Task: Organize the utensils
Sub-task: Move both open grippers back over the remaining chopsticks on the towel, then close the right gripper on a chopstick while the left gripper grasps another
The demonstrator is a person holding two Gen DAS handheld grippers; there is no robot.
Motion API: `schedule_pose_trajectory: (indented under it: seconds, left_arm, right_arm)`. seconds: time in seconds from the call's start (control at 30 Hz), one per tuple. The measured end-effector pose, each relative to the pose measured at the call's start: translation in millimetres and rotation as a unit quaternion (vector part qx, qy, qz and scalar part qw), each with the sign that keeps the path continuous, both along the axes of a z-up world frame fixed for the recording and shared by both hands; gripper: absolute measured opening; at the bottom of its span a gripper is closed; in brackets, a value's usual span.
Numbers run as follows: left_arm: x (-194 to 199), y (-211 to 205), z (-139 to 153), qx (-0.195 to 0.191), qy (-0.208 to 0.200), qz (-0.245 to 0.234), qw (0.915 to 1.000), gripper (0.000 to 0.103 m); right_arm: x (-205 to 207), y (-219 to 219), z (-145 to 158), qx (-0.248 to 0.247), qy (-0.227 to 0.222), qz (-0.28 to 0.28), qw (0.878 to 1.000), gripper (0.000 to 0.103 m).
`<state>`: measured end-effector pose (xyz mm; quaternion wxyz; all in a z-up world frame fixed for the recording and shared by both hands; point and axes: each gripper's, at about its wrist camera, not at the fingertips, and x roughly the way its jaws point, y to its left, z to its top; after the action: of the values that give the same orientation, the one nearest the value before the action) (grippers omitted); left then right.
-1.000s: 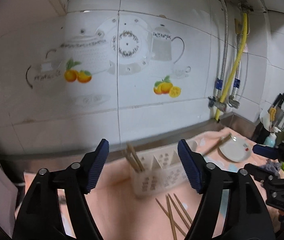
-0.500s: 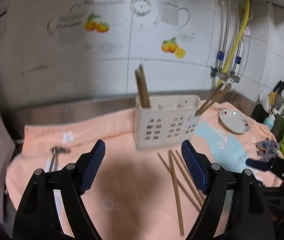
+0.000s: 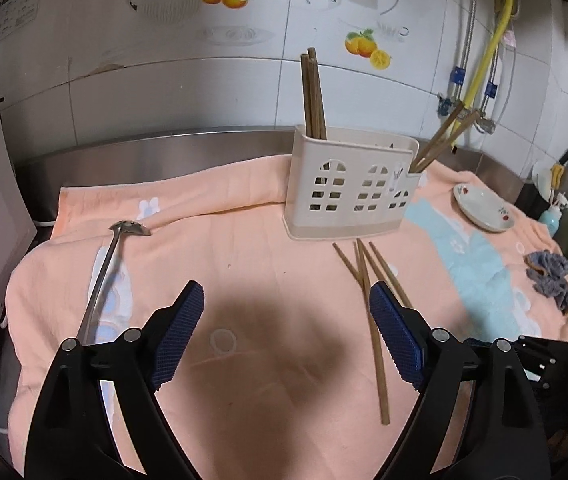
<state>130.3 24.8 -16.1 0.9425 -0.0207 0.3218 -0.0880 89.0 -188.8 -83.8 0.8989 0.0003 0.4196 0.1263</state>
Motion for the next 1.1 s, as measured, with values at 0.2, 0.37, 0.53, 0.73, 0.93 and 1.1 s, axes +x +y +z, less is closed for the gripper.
schedule_pose_trajectory:
  seconds: [0.2,0.37,0.53,0.73,0.93,1.1]
  left_arm:
    - [3,-5,-6,0.014,-0.001,-0.015,0.9998,0.084]
    - [13,-6,-13,0.007,0.008,-0.029,0.9995,0.084]
    - [23,-10,-23,0.001,0.021,-0.048,0.9986,0.084]
    - [22,-11,-42,-0.002,0.043,-0.050,0.9978,0.084]
    - [3,-9,-45,-0.002,0.046,-0.046,0.9979,0.084]
    - [-13,-18,-47,-0.005,0.050,-0.054,0.9973,0.083]
  right_arm:
    - [5,7,-7,-0.001,0.018,-0.015,1.000,0.013]
    - [10,14,-12,-0.011,0.028,-0.026,0.999,0.013]
    - [12,15,-18,-0.017,0.029,-0.042,0.999,0.010]
    - [4,19,-24,-0.042,0.027,-0.041,0.998,0.009]
    - [-4,15,-25,-0.040,0.019,-0.035,0.998,0.008]
    - [-10,10,-25,-0.029,0.008,-0.028,0.999,0.008]
